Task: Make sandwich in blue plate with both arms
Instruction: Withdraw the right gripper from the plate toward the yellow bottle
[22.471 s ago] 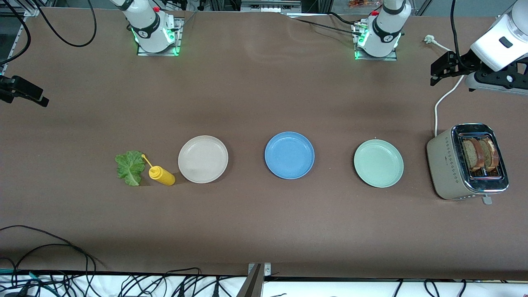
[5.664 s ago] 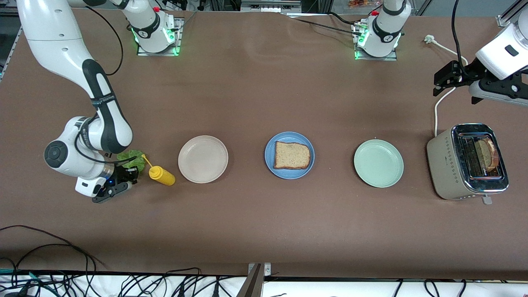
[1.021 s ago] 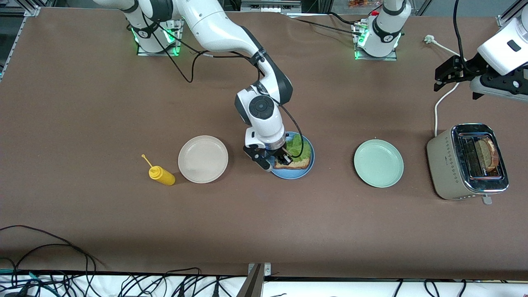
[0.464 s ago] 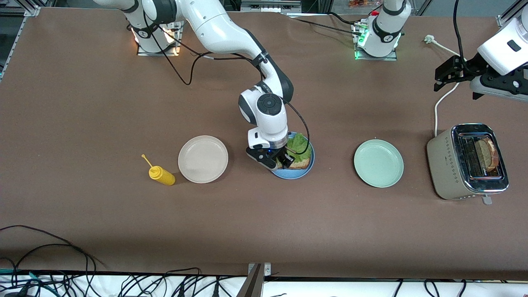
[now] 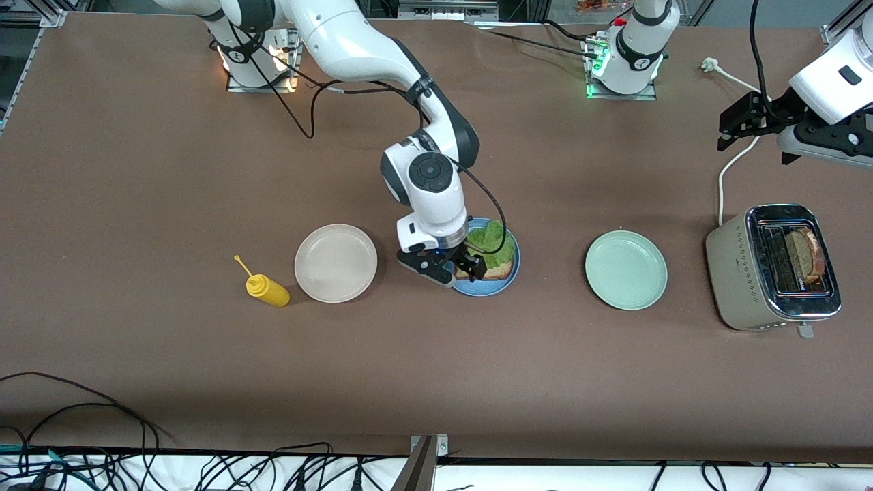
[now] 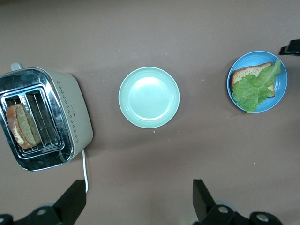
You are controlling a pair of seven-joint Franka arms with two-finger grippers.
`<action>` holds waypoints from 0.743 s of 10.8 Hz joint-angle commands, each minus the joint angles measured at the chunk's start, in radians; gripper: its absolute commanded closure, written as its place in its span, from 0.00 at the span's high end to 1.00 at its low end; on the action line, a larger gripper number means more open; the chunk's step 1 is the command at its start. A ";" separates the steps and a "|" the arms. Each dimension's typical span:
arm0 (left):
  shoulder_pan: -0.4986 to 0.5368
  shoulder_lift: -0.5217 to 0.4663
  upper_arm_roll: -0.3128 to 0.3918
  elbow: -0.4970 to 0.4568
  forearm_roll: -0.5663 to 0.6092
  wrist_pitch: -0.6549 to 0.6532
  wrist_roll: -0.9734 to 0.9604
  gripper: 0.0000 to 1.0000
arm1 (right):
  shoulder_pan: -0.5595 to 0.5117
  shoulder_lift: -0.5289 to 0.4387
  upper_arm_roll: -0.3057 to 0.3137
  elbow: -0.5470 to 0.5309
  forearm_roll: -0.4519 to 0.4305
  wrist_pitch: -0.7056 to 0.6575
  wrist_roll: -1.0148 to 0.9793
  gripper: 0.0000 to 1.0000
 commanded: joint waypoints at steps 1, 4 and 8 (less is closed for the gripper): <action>0.004 0.005 -0.001 0.023 0.000 -0.020 0.004 1.00 | -0.065 -0.173 0.032 -0.110 -0.022 -0.150 -0.246 1.00; 0.004 0.007 -0.001 0.023 0.001 -0.018 0.004 1.00 | -0.148 -0.305 0.032 -0.210 -0.023 -0.261 -0.557 1.00; 0.002 0.010 0.000 0.023 -0.004 -0.015 -0.006 1.00 | -0.258 -0.411 0.030 -0.255 -0.074 -0.454 -1.043 1.00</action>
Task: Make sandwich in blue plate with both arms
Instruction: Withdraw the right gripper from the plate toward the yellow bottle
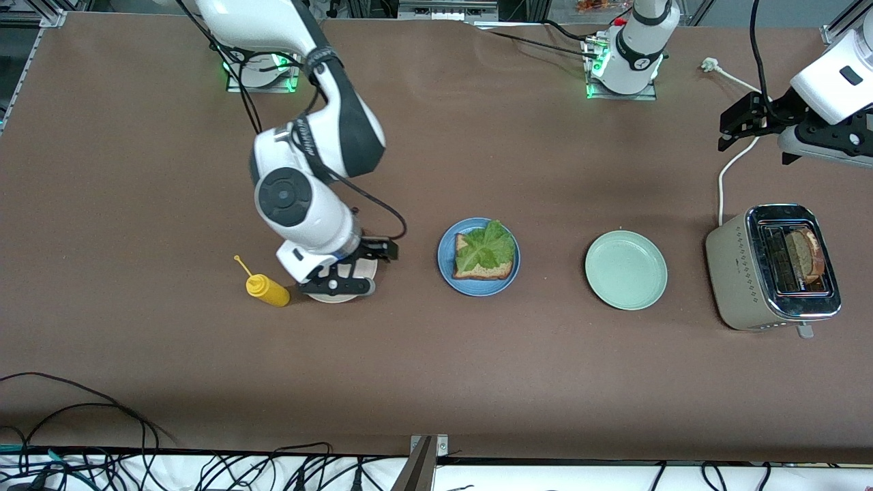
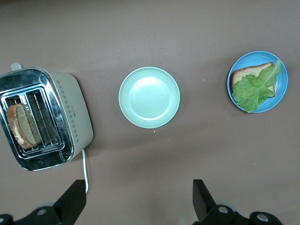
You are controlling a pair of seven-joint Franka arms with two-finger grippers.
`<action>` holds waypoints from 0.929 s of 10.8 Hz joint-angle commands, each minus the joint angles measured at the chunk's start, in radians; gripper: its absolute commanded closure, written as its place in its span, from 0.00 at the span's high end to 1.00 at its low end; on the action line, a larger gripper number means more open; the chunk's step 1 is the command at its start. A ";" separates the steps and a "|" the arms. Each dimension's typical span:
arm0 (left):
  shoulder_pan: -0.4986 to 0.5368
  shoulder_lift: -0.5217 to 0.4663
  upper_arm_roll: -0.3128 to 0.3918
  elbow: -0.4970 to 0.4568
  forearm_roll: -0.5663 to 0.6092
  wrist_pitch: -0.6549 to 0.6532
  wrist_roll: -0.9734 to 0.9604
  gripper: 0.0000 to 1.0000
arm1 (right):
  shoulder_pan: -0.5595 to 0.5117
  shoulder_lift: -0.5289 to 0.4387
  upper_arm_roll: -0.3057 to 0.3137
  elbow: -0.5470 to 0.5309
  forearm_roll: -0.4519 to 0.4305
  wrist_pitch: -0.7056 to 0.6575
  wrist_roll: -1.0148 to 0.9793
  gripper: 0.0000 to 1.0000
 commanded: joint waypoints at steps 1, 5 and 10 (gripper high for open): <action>0.004 0.013 -0.001 0.023 -0.002 -0.015 -0.001 1.00 | -0.085 -0.117 0.030 -0.104 -0.059 -0.047 -0.311 1.00; 0.005 0.013 -0.001 0.023 -0.004 -0.015 0.002 1.00 | -0.228 -0.225 0.032 -0.220 -0.081 -0.043 -0.780 1.00; 0.004 0.014 -0.001 0.023 -0.005 -0.015 -0.003 1.00 | -0.439 -0.240 0.062 -0.266 -0.015 -0.036 -1.265 1.00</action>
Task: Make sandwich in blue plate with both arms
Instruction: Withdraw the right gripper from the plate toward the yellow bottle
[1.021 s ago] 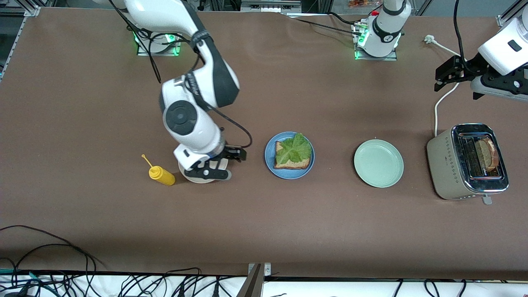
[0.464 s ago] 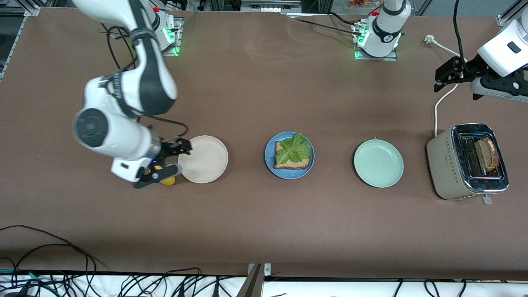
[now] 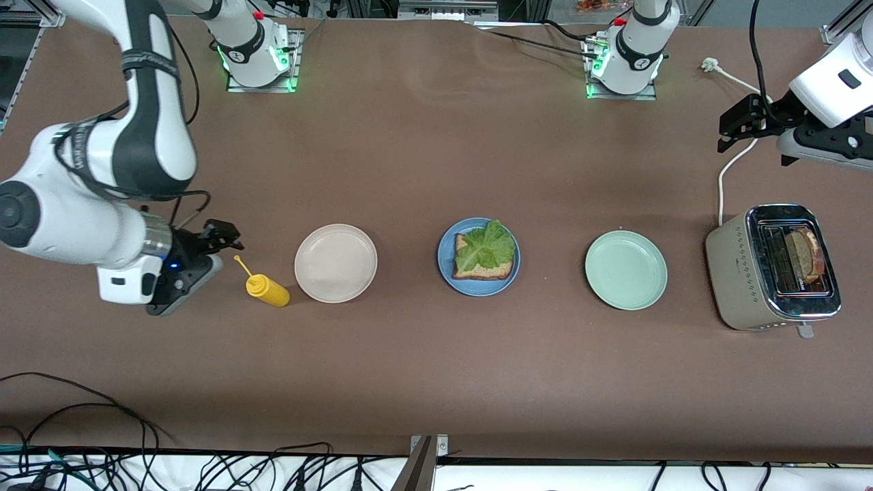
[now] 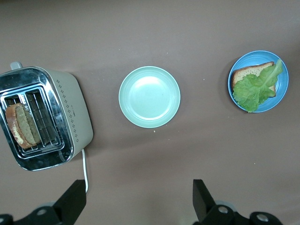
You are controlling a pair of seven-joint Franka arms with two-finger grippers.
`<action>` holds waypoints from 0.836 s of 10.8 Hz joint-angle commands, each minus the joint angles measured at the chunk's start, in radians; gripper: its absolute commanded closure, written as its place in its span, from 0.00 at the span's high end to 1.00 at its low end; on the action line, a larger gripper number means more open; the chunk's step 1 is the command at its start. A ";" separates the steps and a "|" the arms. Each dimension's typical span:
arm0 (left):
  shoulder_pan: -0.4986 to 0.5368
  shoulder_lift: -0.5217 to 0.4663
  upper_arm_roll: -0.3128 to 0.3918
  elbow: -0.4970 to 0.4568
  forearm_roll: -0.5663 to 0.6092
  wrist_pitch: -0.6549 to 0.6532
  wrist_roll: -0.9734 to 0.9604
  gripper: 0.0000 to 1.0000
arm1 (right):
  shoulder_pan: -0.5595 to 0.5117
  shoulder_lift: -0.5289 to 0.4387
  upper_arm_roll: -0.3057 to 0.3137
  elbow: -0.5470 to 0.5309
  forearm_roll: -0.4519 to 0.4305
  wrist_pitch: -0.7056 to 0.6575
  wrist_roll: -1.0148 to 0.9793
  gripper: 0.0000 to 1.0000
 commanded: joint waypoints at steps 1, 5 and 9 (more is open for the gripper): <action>0.003 0.011 -0.002 0.023 -0.005 -0.015 -0.003 1.00 | -0.155 -0.026 0.061 -0.062 0.079 0.018 -0.327 1.00; 0.003 0.017 -0.002 0.024 -0.007 -0.014 -0.003 1.00 | -0.278 0.028 0.061 -0.068 0.336 0.006 -0.764 1.00; 0.005 0.017 -0.002 0.023 -0.004 -0.014 0.004 1.00 | -0.400 0.138 0.059 -0.072 0.561 -0.084 -1.077 1.00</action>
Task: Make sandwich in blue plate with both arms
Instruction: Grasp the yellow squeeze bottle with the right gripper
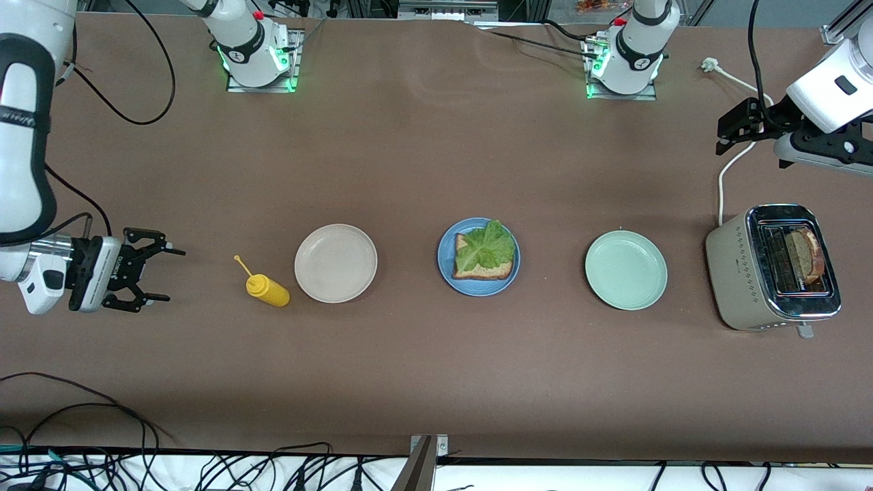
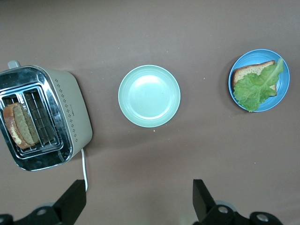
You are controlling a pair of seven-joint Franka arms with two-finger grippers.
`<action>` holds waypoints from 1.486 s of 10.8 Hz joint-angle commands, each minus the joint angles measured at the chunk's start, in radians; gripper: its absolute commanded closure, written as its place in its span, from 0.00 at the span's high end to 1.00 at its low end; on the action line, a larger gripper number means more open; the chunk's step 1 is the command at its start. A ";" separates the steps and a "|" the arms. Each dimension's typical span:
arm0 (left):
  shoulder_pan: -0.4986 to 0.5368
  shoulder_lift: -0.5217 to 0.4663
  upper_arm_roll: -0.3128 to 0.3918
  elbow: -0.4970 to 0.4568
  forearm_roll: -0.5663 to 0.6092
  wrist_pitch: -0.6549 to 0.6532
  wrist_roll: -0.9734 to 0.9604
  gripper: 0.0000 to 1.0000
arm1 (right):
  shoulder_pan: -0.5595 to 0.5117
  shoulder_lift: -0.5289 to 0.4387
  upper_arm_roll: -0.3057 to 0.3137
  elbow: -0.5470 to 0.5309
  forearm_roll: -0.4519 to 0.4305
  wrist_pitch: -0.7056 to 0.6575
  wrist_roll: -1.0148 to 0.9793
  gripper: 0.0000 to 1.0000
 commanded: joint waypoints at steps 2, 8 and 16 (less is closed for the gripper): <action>0.005 0.008 -0.002 0.023 -0.004 -0.014 0.004 1.00 | -0.107 0.124 0.016 0.000 0.214 -0.085 -0.302 1.00; 0.025 0.008 -0.001 0.023 -0.002 -0.014 0.005 1.00 | -0.113 0.299 0.014 0.006 0.538 -0.122 -0.702 1.00; 0.025 0.008 -0.001 0.023 -0.002 -0.014 0.005 1.00 | -0.009 0.400 0.019 0.003 0.676 -0.124 -0.783 1.00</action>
